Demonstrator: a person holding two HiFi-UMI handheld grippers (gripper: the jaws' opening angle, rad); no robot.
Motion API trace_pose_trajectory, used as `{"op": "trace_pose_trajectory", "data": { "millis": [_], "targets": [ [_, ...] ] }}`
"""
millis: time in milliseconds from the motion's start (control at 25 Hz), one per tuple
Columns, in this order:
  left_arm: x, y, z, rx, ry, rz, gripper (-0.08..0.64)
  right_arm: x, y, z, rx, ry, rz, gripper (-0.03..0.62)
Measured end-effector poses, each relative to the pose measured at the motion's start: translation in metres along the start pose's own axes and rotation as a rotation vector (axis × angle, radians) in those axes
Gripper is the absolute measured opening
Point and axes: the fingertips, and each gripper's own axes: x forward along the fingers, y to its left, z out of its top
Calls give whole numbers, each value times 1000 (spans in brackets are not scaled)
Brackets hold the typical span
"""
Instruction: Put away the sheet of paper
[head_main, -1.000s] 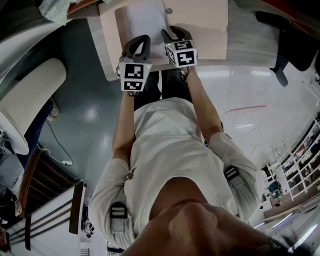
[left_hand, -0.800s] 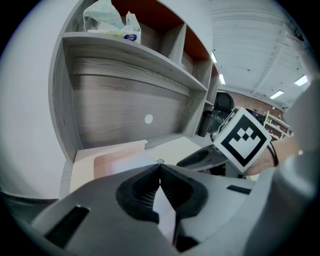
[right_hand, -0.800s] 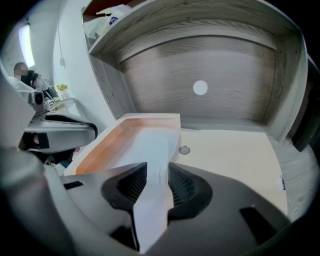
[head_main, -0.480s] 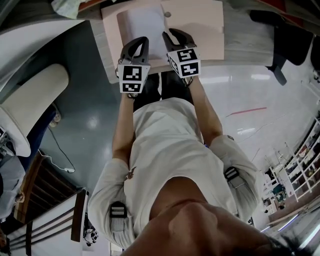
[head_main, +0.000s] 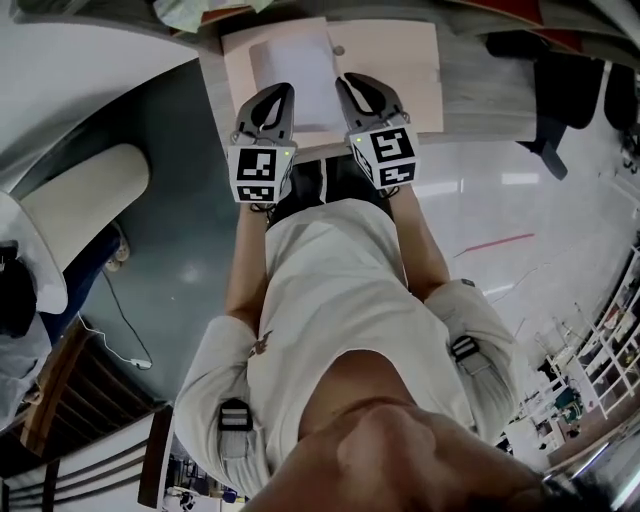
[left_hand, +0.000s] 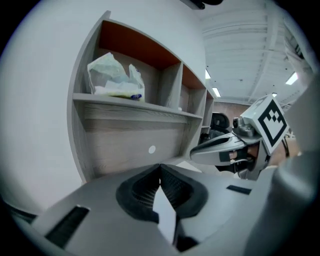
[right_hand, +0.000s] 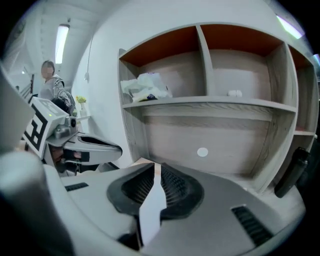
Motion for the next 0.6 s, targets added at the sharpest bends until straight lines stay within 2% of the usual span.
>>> {"op": "trace_pose_trajectory", "data": {
  "millis": [320,600],
  "targets": [
    [-40,8,55,34,-128,23,21,-31,22,54,-57,-110,-3,45],
    [-65,8,80,68,-173,16,21,-50,33,79,-89,-161,-11,25]
  ]
}}
